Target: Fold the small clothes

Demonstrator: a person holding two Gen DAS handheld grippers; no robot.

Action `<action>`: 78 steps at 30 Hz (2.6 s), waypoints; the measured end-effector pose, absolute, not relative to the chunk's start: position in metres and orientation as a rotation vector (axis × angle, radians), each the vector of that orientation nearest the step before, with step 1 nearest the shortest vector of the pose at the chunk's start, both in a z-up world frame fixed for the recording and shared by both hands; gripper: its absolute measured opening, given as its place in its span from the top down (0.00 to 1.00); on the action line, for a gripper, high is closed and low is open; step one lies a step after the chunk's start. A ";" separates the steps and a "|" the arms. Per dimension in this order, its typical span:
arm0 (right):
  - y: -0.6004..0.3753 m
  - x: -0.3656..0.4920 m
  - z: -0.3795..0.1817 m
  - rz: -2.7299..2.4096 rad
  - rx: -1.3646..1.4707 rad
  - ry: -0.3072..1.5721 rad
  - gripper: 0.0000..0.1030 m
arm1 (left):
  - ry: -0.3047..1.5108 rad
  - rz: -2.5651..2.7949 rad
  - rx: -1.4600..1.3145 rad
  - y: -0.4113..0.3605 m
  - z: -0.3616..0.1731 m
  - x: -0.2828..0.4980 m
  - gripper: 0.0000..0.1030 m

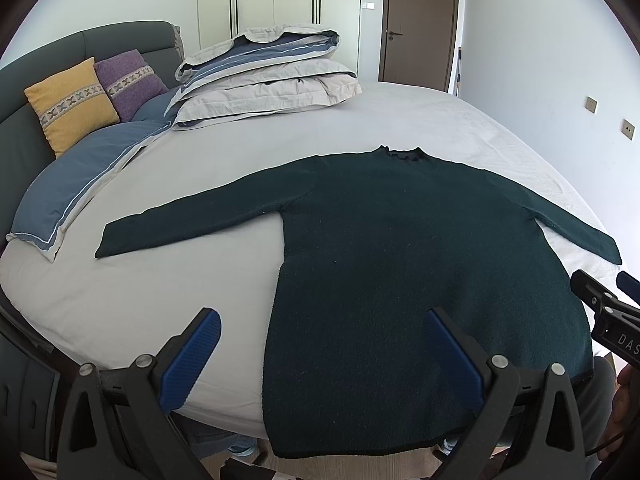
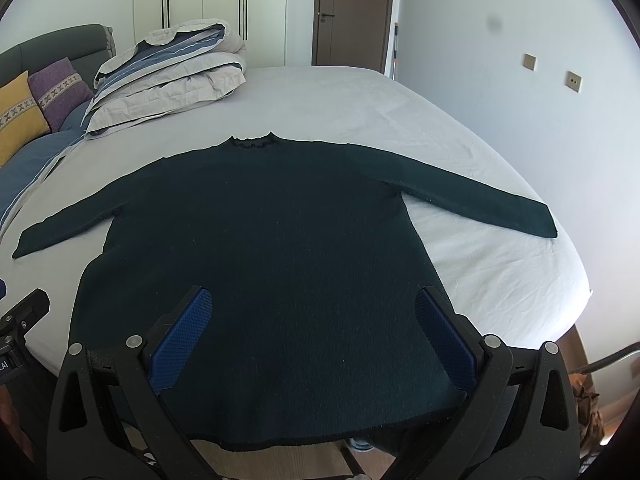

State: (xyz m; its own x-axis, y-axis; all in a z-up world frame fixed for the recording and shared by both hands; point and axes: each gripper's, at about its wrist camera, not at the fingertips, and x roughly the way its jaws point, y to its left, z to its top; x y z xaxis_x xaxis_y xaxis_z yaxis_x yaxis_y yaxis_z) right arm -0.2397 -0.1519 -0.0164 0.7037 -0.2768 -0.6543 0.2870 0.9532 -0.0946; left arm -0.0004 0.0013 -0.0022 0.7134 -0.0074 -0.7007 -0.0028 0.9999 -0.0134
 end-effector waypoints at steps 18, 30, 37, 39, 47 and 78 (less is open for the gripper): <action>-0.149 -0.237 -0.018 -0.313 0.013 0.734 0.00 | 0.777 -0.006 -0.016 0.001 -0.008 -0.010 0.00; -0.148 -0.236 -0.020 -0.311 0.012 0.737 0.00 | 0.781 -0.003 -0.016 0.005 -0.016 -0.003 0.00; -0.148 -0.236 -0.020 -0.311 0.011 0.739 0.00 | 0.781 -0.004 -0.018 0.006 -0.021 -0.005 0.00; -0.147 -0.236 -0.021 -0.311 0.011 0.738 0.00 | 0.782 -0.003 -0.017 0.005 -0.015 -0.002 0.00; -0.148 -0.235 -0.021 -0.310 0.012 0.740 0.00 | 0.784 -0.003 -0.018 0.006 -0.019 -0.002 0.00; -0.150 -0.233 -0.033 -0.305 0.017 0.766 0.00 | 0.809 -0.002 -0.030 0.008 -0.027 -0.004 0.00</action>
